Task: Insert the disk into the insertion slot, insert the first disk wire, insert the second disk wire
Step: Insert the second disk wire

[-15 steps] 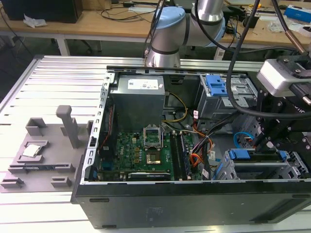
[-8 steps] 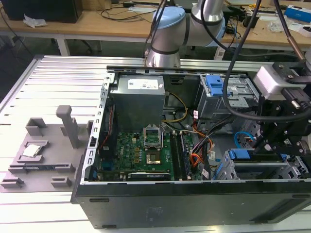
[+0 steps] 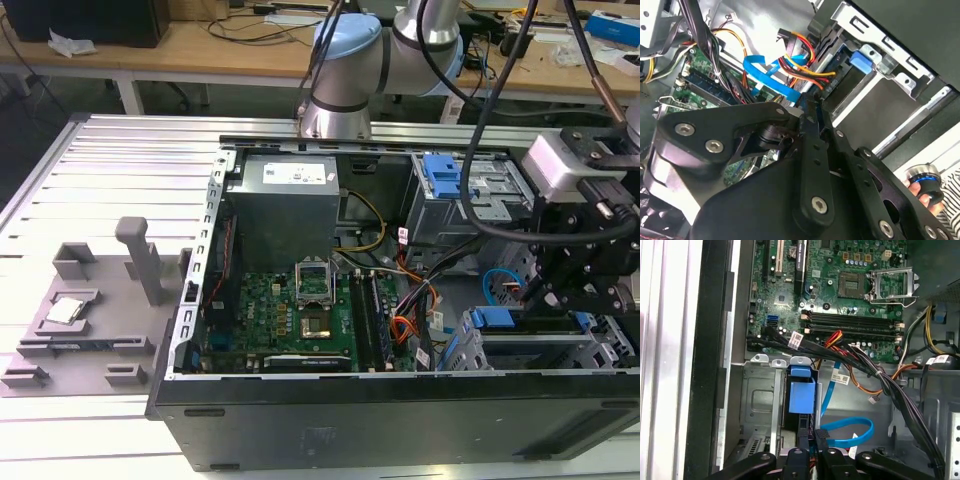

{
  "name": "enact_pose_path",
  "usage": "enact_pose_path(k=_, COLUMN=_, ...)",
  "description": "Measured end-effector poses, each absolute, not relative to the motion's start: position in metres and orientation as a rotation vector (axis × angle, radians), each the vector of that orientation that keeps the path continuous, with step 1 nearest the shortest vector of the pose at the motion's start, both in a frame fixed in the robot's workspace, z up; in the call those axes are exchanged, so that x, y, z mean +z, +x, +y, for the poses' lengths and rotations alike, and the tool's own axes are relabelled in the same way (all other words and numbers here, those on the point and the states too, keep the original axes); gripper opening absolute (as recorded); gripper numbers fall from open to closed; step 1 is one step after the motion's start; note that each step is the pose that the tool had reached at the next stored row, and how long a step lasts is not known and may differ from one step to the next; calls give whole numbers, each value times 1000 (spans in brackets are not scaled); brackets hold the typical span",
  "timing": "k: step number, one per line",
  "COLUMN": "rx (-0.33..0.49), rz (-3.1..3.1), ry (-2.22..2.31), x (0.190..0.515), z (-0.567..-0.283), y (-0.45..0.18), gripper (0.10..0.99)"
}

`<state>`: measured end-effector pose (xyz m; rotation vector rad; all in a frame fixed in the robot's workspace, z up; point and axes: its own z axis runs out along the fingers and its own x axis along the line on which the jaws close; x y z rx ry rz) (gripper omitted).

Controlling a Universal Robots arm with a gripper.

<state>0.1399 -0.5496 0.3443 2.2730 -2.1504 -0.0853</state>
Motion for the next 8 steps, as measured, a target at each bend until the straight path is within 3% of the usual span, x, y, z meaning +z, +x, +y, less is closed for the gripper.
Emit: enact_pose_path(k=8, rx=-78, rz=-2152, ry=2265, x=342, z=-550, y=142, gripper=165)
